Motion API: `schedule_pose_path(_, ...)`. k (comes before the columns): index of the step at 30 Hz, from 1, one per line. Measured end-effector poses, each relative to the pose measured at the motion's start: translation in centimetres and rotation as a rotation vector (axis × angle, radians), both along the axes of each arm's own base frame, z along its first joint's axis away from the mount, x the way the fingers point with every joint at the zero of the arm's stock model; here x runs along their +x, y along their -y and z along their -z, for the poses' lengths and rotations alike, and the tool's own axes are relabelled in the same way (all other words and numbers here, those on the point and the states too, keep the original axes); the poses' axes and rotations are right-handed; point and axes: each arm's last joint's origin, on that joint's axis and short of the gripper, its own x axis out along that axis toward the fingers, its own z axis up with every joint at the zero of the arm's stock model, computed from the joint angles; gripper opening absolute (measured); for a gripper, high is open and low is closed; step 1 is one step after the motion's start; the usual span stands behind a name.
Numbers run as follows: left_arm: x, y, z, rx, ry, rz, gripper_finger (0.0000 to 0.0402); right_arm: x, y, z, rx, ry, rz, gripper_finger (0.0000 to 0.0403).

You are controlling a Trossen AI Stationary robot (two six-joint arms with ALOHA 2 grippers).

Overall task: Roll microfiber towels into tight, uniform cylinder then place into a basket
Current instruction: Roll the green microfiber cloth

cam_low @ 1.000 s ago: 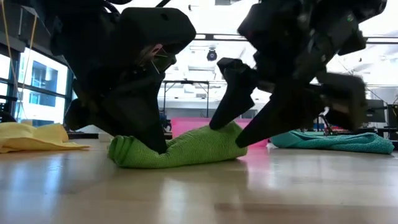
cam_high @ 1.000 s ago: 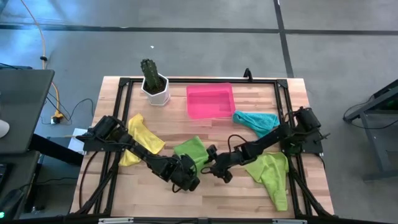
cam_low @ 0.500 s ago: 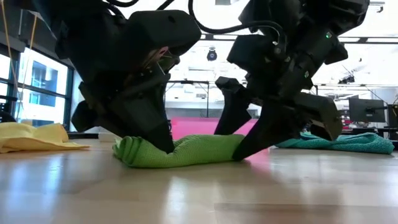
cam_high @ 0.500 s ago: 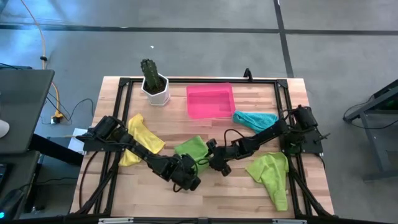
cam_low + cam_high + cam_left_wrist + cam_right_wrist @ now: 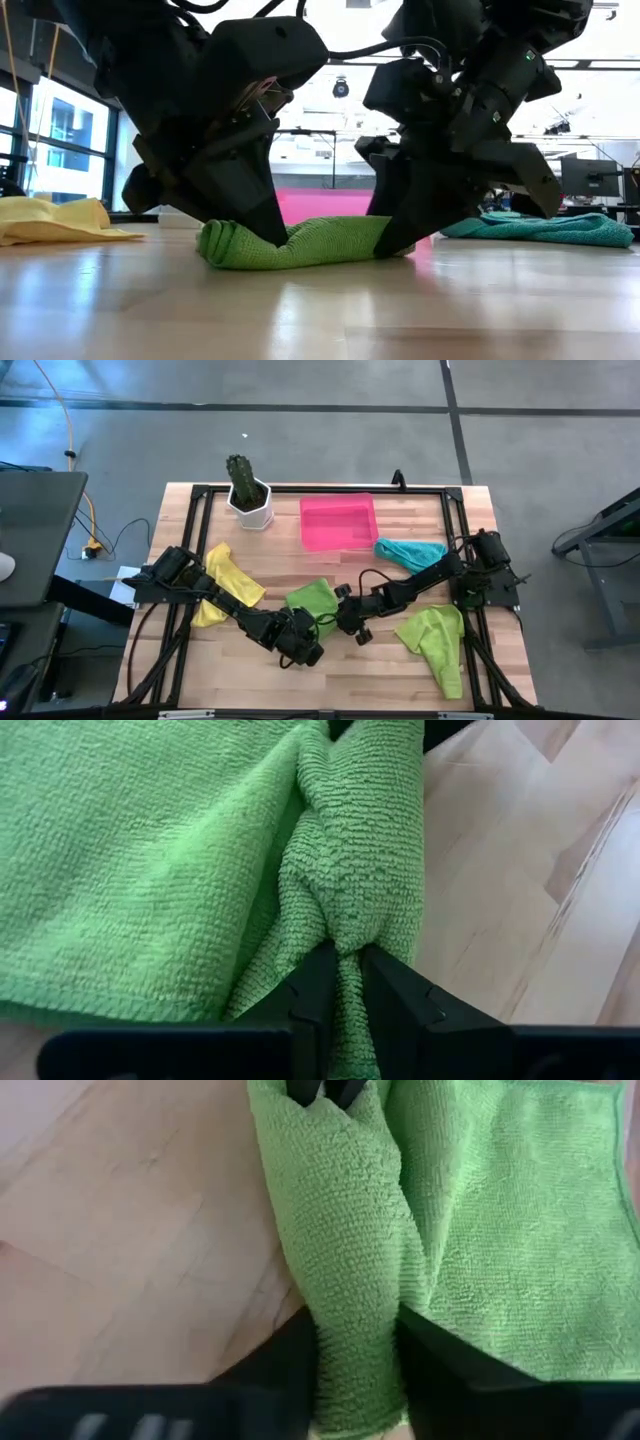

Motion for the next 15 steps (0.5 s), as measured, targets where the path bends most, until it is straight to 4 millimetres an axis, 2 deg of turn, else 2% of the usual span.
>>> schedule_pose_path(4, 0.3, 0.1, -0.1, -0.010, 0.030, 0.007, 0.0047, -0.1, 0.1, 0.1, 0.066, -0.032, 0.063, 0.0016)
schedule_pose_path(10, 1.3, 0.8, -1.0, -0.126, 0.145, 0.088, 0.0047, -0.1, 1.0, 0.2, 0.248, -0.113, 0.086, 0.0020)
schedule_pose_path(15, 1.3, 1.7, -3.1, -0.180, 0.222, 0.147, 0.0047, 0.1, 2.5, 0.2, 0.458, -0.187, 0.084, 0.0008)
